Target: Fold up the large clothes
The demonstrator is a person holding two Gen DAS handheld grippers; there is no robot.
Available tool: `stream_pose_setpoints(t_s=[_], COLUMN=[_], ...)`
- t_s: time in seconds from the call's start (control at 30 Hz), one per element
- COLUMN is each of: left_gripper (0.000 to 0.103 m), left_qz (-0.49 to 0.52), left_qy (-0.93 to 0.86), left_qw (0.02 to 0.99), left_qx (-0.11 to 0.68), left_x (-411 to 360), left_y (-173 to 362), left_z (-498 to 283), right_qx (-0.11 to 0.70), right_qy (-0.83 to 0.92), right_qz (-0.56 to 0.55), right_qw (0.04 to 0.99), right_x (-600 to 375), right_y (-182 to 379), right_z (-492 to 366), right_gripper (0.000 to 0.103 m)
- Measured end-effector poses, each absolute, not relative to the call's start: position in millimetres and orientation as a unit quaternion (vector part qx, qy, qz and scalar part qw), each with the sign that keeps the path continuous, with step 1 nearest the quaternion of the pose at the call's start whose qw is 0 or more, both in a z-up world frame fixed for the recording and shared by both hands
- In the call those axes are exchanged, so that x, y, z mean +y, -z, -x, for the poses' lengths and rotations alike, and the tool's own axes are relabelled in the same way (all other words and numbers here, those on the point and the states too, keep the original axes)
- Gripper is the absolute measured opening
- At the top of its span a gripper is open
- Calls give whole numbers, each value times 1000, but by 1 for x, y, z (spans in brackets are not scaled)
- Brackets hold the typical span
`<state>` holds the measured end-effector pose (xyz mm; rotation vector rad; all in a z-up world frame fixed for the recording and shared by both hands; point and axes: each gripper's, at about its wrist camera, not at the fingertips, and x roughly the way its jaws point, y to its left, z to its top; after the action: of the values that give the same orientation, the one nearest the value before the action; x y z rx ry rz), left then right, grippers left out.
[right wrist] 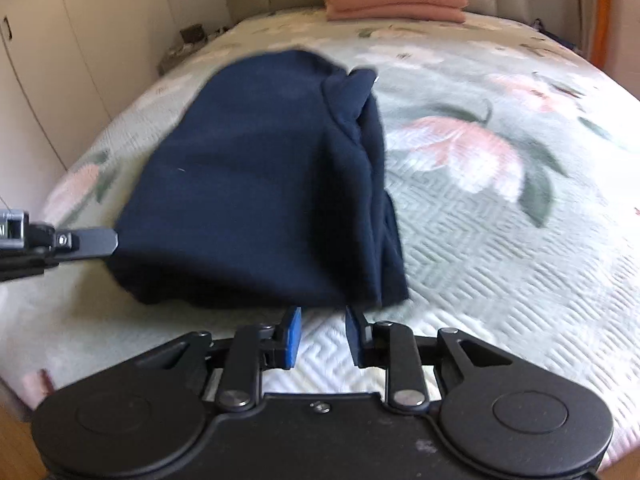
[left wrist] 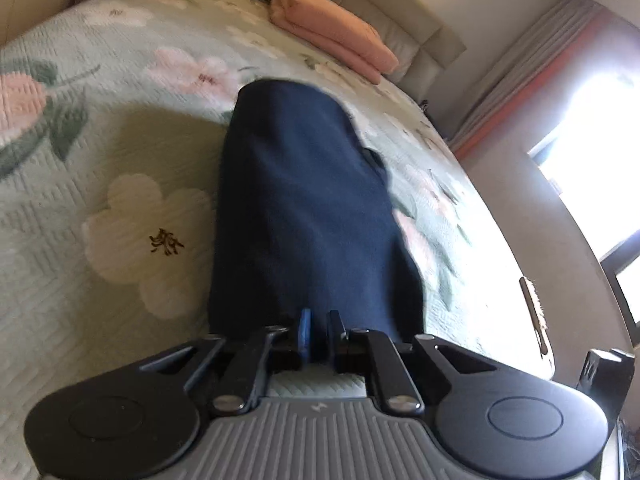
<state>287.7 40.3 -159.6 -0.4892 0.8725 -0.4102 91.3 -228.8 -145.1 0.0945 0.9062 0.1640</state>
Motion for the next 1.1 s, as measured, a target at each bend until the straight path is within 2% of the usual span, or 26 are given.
stream_pose_setpoints(t_s=[0.07, 0.13, 0.17, 0.2, 0.23, 0.3, 0.33, 0.37, 0.4, 0.43, 0.47, 0.5, 0.57, 0.67, 0.8, 1.1], left_gripper=[13, 18, 26, 34, 36, 43, 45, 52, 65, 73, 86, 88, 89, 98, 99, 99], left_qz=[208, 182, 169, 156, 142, 130, 130, 132, 132, 131, 127, 120, 98, 72, 57, 65], left_qy=[223, 219, 204, 187, 170, 154, 152, 151, 147, 139, 128, 115, 105, 74, 54, 55], left_qw=[867, 874, 878, 884, 891, 903, 907, 911, 917, 924, 932, 940, 950, 958, 962, 945], left_qx=[394, 394, 398, 399, 396, 379, 370, 359, 347, 331, 315, 299, 279, 267, 261, 314], left_x=[38, 32, 29, 26, 23, 19, 17, 15, 14, 12, 10, 8, 3, -1, -1, 2], left_y=[135, 115, 106, 97, 86, 61, 49, 38, 26, 13, 2, -9, -26, -45, -50, -24], left_z=[-262, -236, -227, -216, -206, -187, -180, -173, -166, -159, -152, -144, -132, -114, -101, -100], right_qx=[427, 408, 397, 387, 375, 350, 340, 332, 324, 317, 309, 302, 298, 312, 340, 360], right_qy=[-75, -74, -70, -66, -64, -66, -66, -64, -59, -56, -54, -51, -47, -41, -48, -26], right_qz=[-49, -48, -47, -48, -48, -41, -29, -16, -2, 7, 13, 14, 7, -9, -12, -15], right_qw=[900, 909, 914, 919, 924, 933, 938, 941, 944, 947, 949, 952, 953, 949, 939, 932], right_x=[-232, -233, -233, -232, -232, -229, -225, -221, -217, -216, -214, -212, -211, -208, -200, -200], right_y=[120, 92, 78, 66, 51, 24, 11, 0, -13, -22, -30, -39, -47, -51, -47, -34], right_z=[-75, -62, -55, -49, -41, -26, -19, -11, -3, 6, 12, 19, 28, 33, 33, 37], right_gripper=[33, 48, 52, 63, 74, 82, 82, 83, 84, 89, 94, 99, 100, 101, 101, 101])
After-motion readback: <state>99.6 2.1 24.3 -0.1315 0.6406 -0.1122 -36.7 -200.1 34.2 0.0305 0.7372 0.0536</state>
